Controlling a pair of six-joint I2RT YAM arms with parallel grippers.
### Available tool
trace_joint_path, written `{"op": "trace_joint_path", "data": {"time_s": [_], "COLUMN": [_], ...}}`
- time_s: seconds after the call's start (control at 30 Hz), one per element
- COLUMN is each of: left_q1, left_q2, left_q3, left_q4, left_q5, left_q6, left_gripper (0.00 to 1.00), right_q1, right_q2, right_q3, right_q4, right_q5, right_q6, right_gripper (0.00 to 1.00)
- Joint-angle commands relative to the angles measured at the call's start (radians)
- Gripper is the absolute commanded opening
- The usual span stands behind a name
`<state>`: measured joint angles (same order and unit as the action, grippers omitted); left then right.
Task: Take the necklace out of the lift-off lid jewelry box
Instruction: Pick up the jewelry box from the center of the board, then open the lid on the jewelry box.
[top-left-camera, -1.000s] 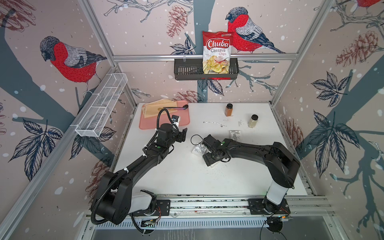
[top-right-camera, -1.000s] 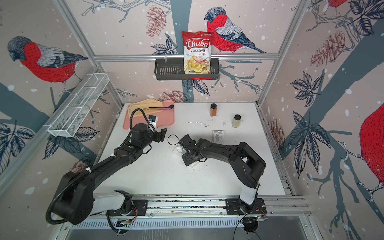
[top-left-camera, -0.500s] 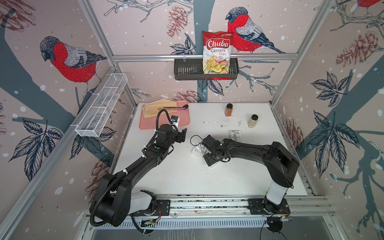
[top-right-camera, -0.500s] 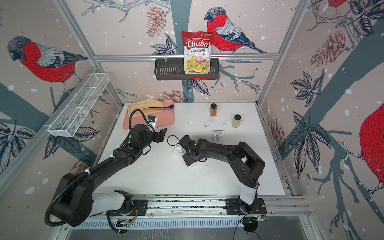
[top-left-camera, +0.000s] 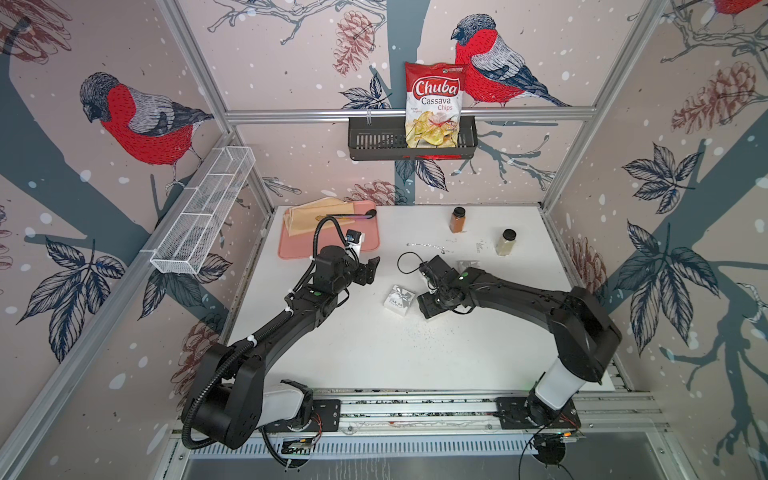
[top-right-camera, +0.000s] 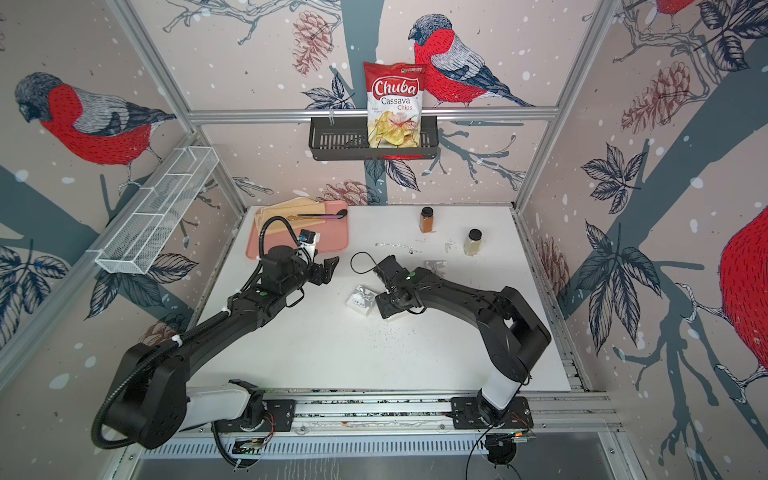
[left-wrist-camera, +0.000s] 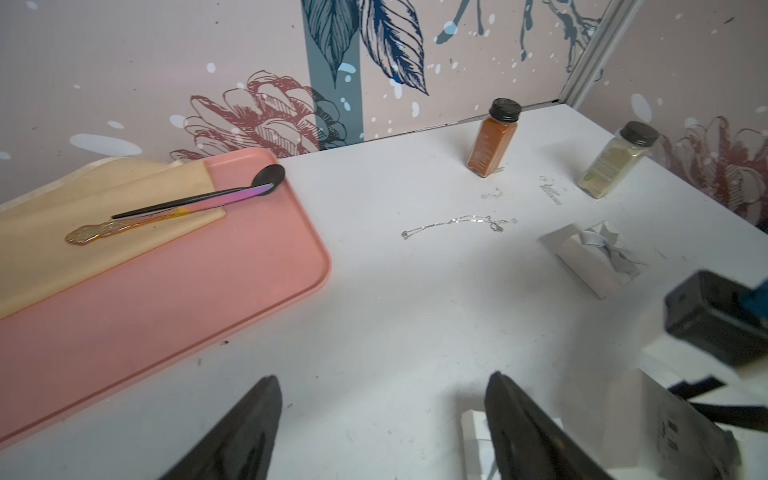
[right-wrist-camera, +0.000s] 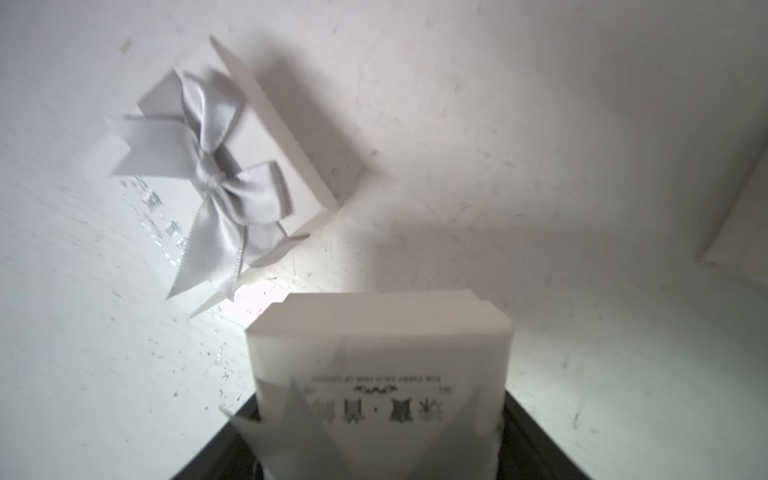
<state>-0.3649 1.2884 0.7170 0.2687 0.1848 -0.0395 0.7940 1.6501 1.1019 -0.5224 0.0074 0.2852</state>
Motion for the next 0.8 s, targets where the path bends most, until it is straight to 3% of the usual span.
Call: {"op": "trace_joint_path", "data": {"time_s": [0.0,0.1,0.23,0.33,0.5,0.6,0.77], "left_q1": [0.002,0.002,0.001,0.001,0.001,-0.007,-0.055], "left_q2": [-0.007,-0.005,0.014,0.046,0.082,0.089,0.098], "left_q3": [0.004,-0.004,-0.035,-0.027,-0.033,-0.057,-0.035], "left_q4": [0.058,0.151,0.426,0.564,0.769,0.915,0.938], "left_q5": [0.191,0.320,0.529,0.620,0.717,0.718,0.758], "left_q6": [0.002,-0.070,-0.238,-0.328,-0.443,-0.522,-0.511], "left_gripper": [0.81,0.81,0.81,0.82,0.84,0.84,0.84], "right_q1": [-0.063,-0.123,-0.200,-0.247,-0.300,-0.315,-0.325], "right_q2": [-0.075,-0.156,-0.242,-0.289,-0.342,-0.359,-0.380], "right_q3": [-0.018,-0.028,-0.010,-0.004,-0.025,-0.032,-0.037], "right_q4": [0.080,0.140,0.229,0.298,0.404,0.456,0.523], "right_q5": [-0.135,-0.207,-0.356,-0.497,-0.693,-0.789,-0.907], "right_q6": [-0.034,-0.053,-0.071,-0.079,-0.075,-0.062,-0.048], "right_gripper": [0.74,0.74,0.74,0.74,0.75,0.75,0.75]}}
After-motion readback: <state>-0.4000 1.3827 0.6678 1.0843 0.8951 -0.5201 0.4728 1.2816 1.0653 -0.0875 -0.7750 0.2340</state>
